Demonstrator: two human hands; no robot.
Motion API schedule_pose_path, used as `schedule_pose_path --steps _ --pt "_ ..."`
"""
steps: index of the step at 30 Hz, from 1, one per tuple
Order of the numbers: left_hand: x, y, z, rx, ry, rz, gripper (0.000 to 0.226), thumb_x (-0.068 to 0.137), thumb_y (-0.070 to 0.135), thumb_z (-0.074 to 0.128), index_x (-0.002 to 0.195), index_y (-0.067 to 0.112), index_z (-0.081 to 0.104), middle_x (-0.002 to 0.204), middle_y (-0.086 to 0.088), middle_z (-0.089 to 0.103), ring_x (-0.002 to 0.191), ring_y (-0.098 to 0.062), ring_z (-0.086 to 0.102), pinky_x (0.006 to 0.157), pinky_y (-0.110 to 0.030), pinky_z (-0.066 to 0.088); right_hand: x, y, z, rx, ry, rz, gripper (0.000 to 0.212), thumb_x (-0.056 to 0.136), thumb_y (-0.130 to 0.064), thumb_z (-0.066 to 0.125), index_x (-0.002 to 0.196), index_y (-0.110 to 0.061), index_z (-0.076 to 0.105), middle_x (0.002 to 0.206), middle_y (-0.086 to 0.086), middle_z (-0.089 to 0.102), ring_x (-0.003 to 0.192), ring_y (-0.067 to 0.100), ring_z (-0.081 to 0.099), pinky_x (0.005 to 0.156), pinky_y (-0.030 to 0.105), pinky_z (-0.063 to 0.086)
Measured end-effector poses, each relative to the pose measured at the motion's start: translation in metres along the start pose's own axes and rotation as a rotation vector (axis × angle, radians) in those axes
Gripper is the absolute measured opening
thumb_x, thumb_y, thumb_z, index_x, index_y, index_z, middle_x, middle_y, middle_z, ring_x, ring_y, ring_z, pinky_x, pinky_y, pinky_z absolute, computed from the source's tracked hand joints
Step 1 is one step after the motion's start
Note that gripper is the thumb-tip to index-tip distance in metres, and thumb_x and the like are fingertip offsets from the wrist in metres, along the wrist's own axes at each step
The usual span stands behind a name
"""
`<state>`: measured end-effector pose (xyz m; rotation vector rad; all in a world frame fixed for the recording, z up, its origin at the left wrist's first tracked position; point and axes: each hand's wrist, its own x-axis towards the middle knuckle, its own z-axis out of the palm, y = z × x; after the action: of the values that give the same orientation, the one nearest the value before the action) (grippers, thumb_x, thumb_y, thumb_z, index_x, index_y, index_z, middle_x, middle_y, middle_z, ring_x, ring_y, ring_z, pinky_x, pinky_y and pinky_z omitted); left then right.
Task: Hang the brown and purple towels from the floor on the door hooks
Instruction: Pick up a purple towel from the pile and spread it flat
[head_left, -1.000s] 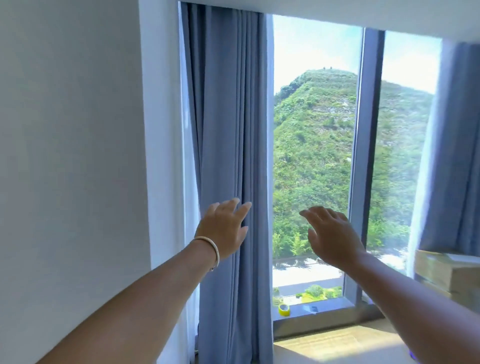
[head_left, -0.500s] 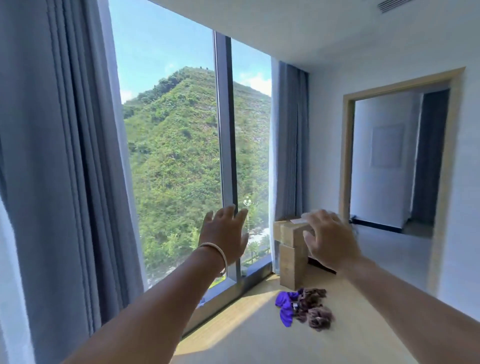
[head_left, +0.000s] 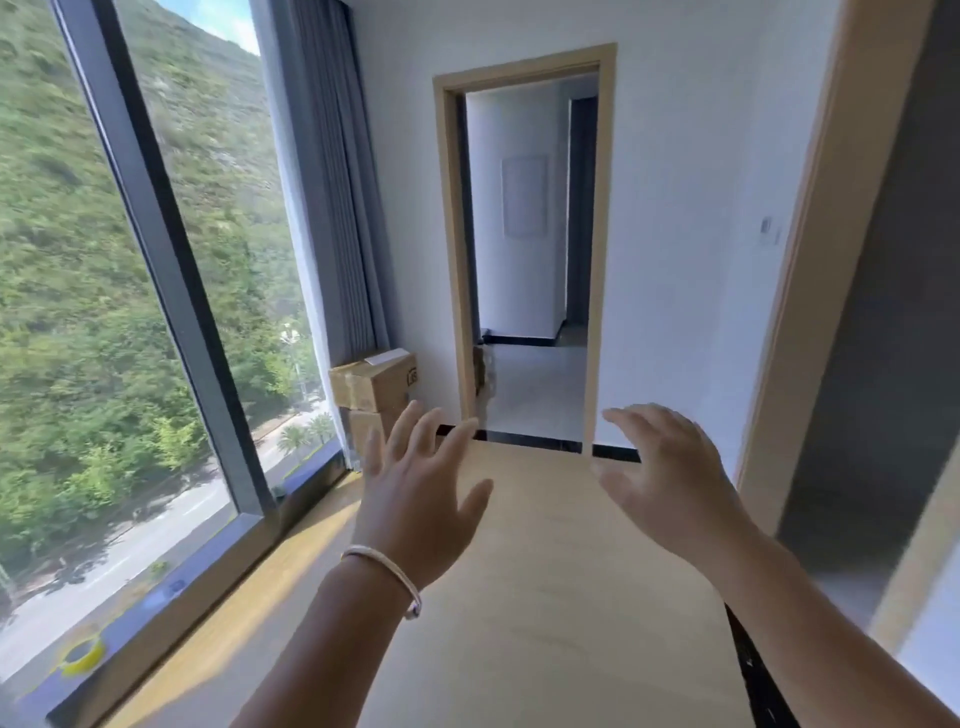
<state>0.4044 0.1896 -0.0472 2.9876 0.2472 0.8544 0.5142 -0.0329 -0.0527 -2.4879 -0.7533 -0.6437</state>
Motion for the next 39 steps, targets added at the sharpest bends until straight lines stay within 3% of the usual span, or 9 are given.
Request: schedule_pose_path --steps 4,10,15,19,26,39 --pt "0.009 0.03 0.021 -0.101 -0.011 0.033 0.057 0.091 0.057 0.044 0.143 0.037 0.033 0.152 0.005 0.031 0.147 -0.022 0.008 0.118 -0.051 0.007 -0.021 0.031 -0.002 -0.011 -0.014 0.089 0.057 0.085 -0.039 0.062 0.137 -0.024 0.046 0.136 -0.004 0.05 0.13 0.016 0.038 0.11 0.039 0.031" --pt "0.028 0.039 0.058 -0.047 -0.178 0.105 0.065 0.09 0.062 0.04 0.145 0.041 0.013 0.158 0.001 0.016 0.148 -0.024 -0.004 0.116 -0.054 0.002 -0.025 0.055 0.013 -0.062 -0.122 0.181 0.066 0.085 -0.045 0.062 0.144 -0.027 0.038 0.144 -0.007 0.042 0.137 0.016 0.03 0.114 0.043 0.025" --pt "0.061 0.037 0.086 -0.081 -0.231 0.109 0.067 0.09 0.063 0.039 0.147 0.04 0.012 0.158 0.0 0.015 0.148 -0.023 -0.004 0.117 -0.054 0.005 -0.01 0.071 0.032 -0.062 -0.15 0.227 0.067 0.085 -0.05 0.058 0.145 -0.028 0.037 0.145 -0.009 0.039 0.138 0.014 0.028 0.116 0.036 0.021" --pt "0.097 0.032 0.109 -0.133 -0.246 0.127 0.066 0.091 0.062 0.038 0.147 0.04 0.012 0.158 0.001 0.014 0.148 -0.022 -0.005 0.118 -0.054 0.004 0.017 0.084 0.048 -0.079 -0.141 0.239 0.065 0.085 -0.052 0.056 0.144 -0.028 0.039 0.146 -0.012 0.037 0.139 0.01 0.023 0.115 0.03 0.017" --pt "0.171 0.009 0.148 -0.152 -0.33 0.154 0.066 0.093 0.06 0.037 0.149 0.038 0.01 0.159 0.003 0.011 0.148 -0.021 -0.009 0.118 -0.054 -0.001 0.095 0.096 0.088 -0.109 -0.166 0.246 0.062 0.088 -0.05 0.055 0.144 -0.03 0.038 0.147 -0.012 0.034 0.14 0.008 0.02 0.114 0.031 0.016" --pt "0.286 -0.007 0.224 -0.182 -0.371 0.184 0.068 0.093 0.059 0.038 0.149 0.038 0.007 0.16 0.002 0.008 0.148 -0.021 -0.008 0.119 -0.053 0.002 0.201 0.145 0.152 -0.109 -0.2 0.306 0.062 0.089 -0.052 0.053 0.145 -0.034 0.034 0.148 -0.012 0.032 0.143 0.013 0.016 0.118 0.043 0.017"
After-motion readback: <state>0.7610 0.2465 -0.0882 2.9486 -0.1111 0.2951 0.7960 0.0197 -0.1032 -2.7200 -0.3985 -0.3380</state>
